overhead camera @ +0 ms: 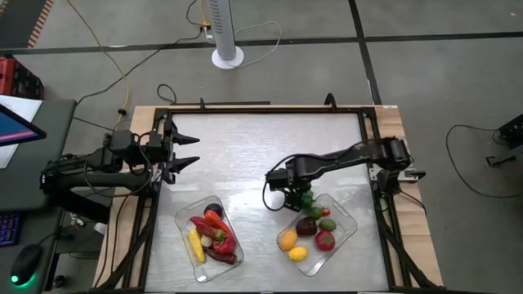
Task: Sort produce into baskets
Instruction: Put the green bell pepper into the left transparent bin
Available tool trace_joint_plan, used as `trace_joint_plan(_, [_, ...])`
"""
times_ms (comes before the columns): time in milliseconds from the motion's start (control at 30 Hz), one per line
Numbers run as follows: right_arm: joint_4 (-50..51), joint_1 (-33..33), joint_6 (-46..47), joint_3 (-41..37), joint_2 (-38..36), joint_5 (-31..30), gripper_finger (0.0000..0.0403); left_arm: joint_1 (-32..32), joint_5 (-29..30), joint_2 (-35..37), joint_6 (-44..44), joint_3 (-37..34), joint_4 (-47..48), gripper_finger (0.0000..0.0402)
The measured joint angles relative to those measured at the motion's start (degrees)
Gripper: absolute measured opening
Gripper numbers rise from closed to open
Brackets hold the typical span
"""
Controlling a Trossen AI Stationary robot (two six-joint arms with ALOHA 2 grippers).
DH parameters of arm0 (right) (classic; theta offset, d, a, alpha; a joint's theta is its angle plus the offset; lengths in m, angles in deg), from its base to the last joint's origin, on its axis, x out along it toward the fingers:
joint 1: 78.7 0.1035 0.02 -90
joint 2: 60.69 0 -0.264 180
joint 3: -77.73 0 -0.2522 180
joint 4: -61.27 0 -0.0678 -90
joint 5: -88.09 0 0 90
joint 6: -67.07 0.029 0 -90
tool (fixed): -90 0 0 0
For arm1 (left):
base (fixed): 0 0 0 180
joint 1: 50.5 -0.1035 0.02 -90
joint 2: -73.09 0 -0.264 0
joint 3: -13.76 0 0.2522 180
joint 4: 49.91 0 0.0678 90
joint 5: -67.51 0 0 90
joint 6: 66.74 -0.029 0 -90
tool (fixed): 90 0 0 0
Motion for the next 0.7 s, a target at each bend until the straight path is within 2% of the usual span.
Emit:
trace_joint_plan(100, [0.0, -0.6, -0.9, 0.0, 1.7, 2.4, 0.0393, 0.0, 0.0, 0.0, 0.0, 0.0, 0.0, 0.0251])
trace_joint_plan(400, [2.8, -1.0, -3.5, 0.2, 6.8, 3.5, 0.0391, 0.0, 0.0, 0.0, 0.0, 0.0, 0.0, 0.0251])
trace_joint_plan(700, [5.3, -2.4, -4.4, 0.1, 7.4, 0.6, 0.0337, 0.0, 0.0, 0.0, -0.5, 0.0, 0.0, 0.0251])
